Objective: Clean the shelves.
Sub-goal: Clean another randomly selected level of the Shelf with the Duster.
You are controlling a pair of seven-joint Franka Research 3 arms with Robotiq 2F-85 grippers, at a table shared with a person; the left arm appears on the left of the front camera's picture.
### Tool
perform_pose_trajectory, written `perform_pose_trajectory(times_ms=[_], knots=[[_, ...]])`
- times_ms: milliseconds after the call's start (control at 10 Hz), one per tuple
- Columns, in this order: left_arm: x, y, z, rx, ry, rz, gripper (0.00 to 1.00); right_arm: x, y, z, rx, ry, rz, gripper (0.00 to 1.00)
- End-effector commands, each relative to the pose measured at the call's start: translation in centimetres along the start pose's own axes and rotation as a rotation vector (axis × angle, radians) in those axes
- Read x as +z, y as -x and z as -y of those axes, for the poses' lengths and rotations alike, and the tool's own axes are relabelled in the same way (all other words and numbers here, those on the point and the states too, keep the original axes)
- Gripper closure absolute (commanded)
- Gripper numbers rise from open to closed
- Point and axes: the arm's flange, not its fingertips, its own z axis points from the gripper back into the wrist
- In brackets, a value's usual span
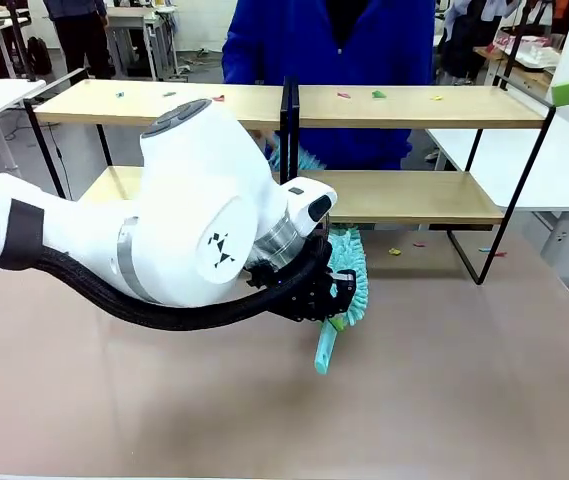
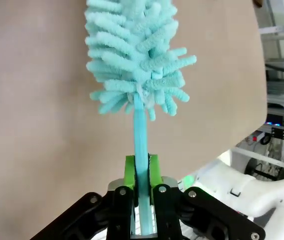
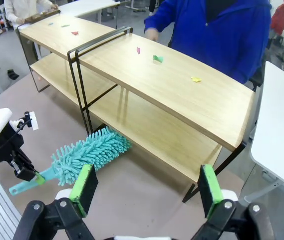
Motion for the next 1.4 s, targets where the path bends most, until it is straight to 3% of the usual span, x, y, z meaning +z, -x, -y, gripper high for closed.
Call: perform_pose_trajectory(times_ms=[0,200,300,500,900,1300], knots=[[2.8,0.6,0.3,0.042,0.032,0.051,0.88,0.0,0.0,0.0,0.002,0.001,0.002,0.00],[0.6,-0.1,0.2,0.005,0.010,0.008,0.88,0.0,0.0,0.0,0.002,0.001,0.002,0.00],[-0.7,0.7,1.0,-0.013,-0.094,0.065,0.88,0.0,0.0,0.0,0.002,0.001,0.002,0.00],[-2.5,-0.1,1.2,0.012,-0.145,0.075,0.88,0.0,0.0,0.0,0.002,0.001,0.002,0.00],[-5.2,-1.6,1.5,0.127,-0.234,0.244,0.88,0.0,0.0,0.0,0.002,0.001,0.002,0.00],[-9.2,-5.9,2.8,0.123,-0.303,0.185,0.88,0.0,0.0,0.0,0.002,0.001,0.002,0.00]])
